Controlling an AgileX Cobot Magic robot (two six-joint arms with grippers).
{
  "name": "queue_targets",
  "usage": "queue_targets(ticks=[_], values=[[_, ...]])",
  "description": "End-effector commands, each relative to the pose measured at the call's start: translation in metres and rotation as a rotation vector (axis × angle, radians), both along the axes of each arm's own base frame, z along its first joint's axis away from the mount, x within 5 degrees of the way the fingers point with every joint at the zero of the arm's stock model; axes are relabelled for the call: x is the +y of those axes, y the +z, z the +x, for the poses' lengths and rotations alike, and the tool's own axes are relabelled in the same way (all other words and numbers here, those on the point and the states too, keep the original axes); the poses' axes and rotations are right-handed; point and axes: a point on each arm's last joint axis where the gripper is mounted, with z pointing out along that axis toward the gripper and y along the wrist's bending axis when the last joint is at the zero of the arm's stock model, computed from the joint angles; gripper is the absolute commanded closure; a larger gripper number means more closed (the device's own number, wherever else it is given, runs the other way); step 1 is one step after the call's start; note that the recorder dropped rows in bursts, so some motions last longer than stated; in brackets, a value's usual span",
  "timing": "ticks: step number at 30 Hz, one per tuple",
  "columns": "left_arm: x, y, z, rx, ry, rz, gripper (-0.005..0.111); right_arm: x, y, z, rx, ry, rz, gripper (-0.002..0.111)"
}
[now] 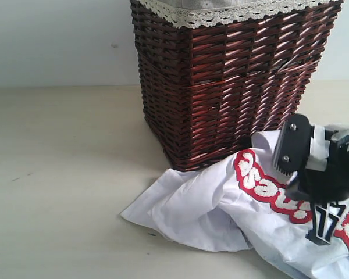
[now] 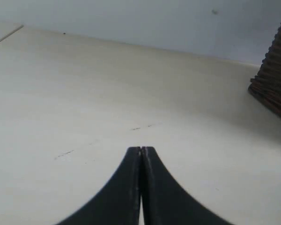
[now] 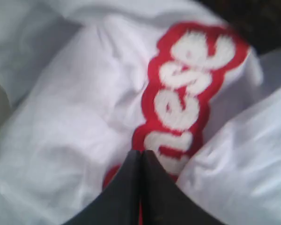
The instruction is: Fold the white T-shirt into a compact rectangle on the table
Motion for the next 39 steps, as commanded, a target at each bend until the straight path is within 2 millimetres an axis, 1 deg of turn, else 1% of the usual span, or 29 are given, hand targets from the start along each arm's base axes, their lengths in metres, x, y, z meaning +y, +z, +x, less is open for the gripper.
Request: queue_targets(ticks=[1, 3, 7, 10, 14, 16, 20, 25, 27, 30, 32, 33, 34, 35, 36, 37, 39], values=[[0.000, 0.001, 0.000, -0.008, -0.004, -0.007, 0.107, -0.013, -0.032, 0.003, 0.156, -0.017, -0.079, 0.108], [0.000, 0.001, 0.000, -0.008, -0.004, -0.007, 0.107, -0.010, -0.042, 0.001, 0.219, 0.001, -0.086, 0.108], [0.000, 0.001, 0.000, -0.008, -0.004, -0.007, 0.107, 0.005, -0.057, -0.010, 0.318, 0.181, -0.126, 0.108], [0.000, 0.001, 0.000, -0.008, -0.004, -0.007, 0.107, 0.021, -0.064, -0.018, 0.345, 0.307, -0.144, 0.108], [0.000, 0.001, 0.000, -0.008, -0.004, -0.007, 0.107, 0.050, -0.068, -0.021, 0.315, 0.325, -0.101, 0.108], [0.000, 0.001, 0.000, -0.008, -0.004, -0.007, 0.107, 0.067, -0.068, -0.023, 0.315, 0.324, -0.064, 0.108], [0.000, 0.001, 0.000, -0.008, -0.004, -0.007, 0.107, 0.098, -0.063, -0.026, 0.297, 0.375, -0.025, 0.108], [0.000, 0.001, 0.000, -0.008, -0.004, -0.007, 0.107, 0.135, -0.046, -0.026, 0.241, 0.446, 0.034, 0.108], [0.000, 0.001, 0.000, -0.008, -0.004, -0.007, 0.107, 0.143, -0.037, -0.028, 0.228, 0.463, 0.051, 0.108], [0.000, 0.001, 0.000, -0.008, -0.004, -0.007, 0.107, 0.146, -0.012, -0.032, 0.160, 0.461, 0.097, 0.108], [0.000, 0.001, 0.000, -0.008, -0.004, -0.007, 0.107, 0.144, 0.009, -0.032, 0.083, 0.444, 0.139, 0.108], [0.000, 0.001, 0.000, -0.008, -0.004, -0.007, 0.107, 0.140, 0.022, -0.031, 0.038, 0.421, 0.155, 0.107], [0.000, 0.001, 0.000, -0.008, -0.004, -0.007, 0.107, 0.134, 0.034, -0.030, -0.001, 0.391, 0.166, 0.103], [0.000, 0.001, 0.000, -0.008, -0.004, -0.007, 0.107, 0.128, 0.042, -0.028, -0.023, 0.364, 0.167, 0.099], [0.000, 0.001, 0.000, -0.008, -0.004, -0.007, 0.107, 0.119, 0.048, -0.025, -0.035, 0.324, 0.156, 0.092], [0.000, 0.001, 0.000, -0.008, -0.004, -0.007, 0.107, 0.109, 0.050, -0.022, -0.028, 0.285, 0.130, 0.085], [0.000, 0.001, 0.000, -0.008, -0.004, -0.007, 0.107, 0.089, 0.045, -0.017, 0.015, 0.223, 0.055, 0.070]])
